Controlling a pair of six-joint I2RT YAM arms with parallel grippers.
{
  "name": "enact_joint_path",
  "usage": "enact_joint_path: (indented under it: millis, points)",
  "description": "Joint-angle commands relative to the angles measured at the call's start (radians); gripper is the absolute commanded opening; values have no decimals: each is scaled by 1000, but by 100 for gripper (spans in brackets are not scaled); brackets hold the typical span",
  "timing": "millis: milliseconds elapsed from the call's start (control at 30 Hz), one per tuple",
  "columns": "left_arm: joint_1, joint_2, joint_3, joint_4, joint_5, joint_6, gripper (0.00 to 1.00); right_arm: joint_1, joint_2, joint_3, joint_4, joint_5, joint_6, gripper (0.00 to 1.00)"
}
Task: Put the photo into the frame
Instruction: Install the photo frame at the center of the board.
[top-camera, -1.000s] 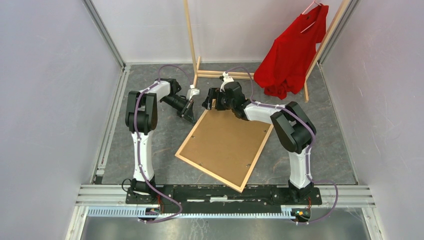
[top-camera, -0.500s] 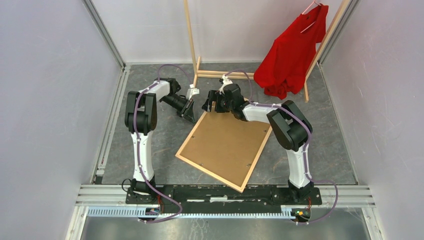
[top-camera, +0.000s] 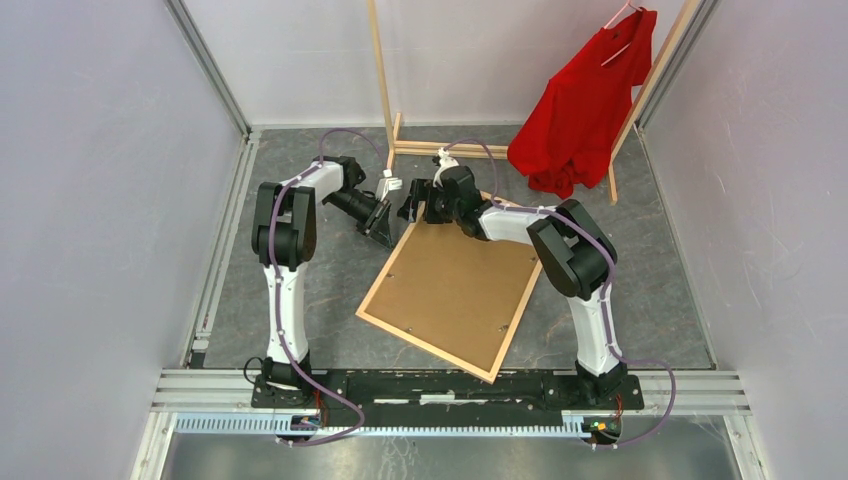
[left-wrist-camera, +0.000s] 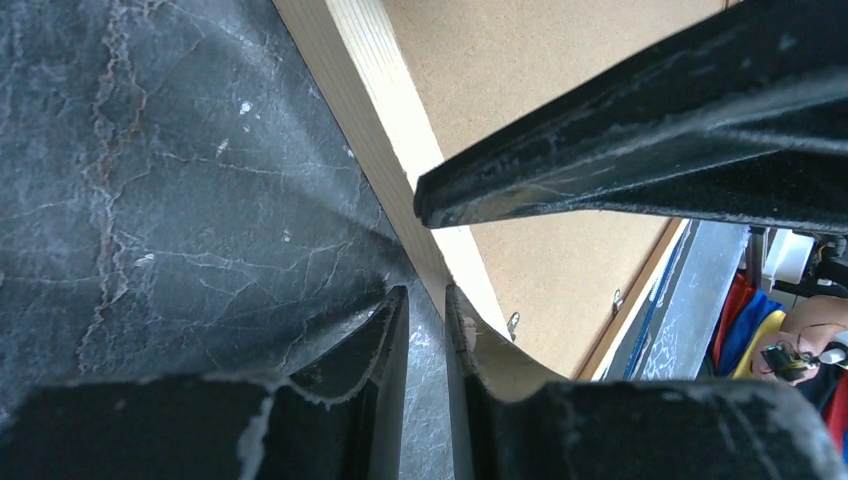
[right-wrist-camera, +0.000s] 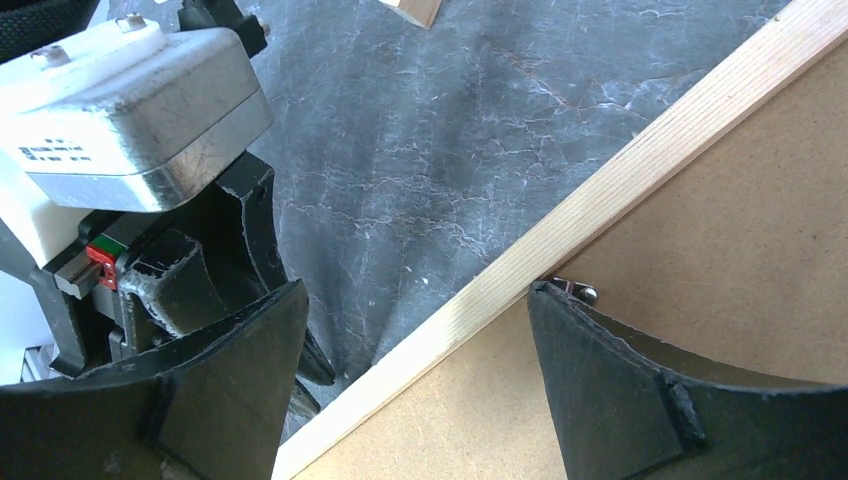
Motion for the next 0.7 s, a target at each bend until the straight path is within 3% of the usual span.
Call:
enact_joint_path:
  millis: [0, 100, 167, 333, 533, 667]
  points:
    - [-14, -20, -9, -11, 17, 9, 27, 5, 38, 48, -39, 35, -33, 88]
    - [5, -54, -10, -20, -15, 8, 31, -2, -14, 33, -42, 11, -51, 89]
    - [20, -93, -8, -35, -41, 18, 39, -10, -82, -8, -39, 10, -63, 90]
    - [3, -177, -47, 40, -59, -48, 50, -38, -299, -163, -61, 160, -134, 94]
    - [-48, -98, -38, 83, -53, -91, 51, -119, -399, -302, -82, 263, -175, 94]
    - [-56, -92, -50, 139, -75, -130, 46, -160, -395, -333, -65, 294, -194, 91]
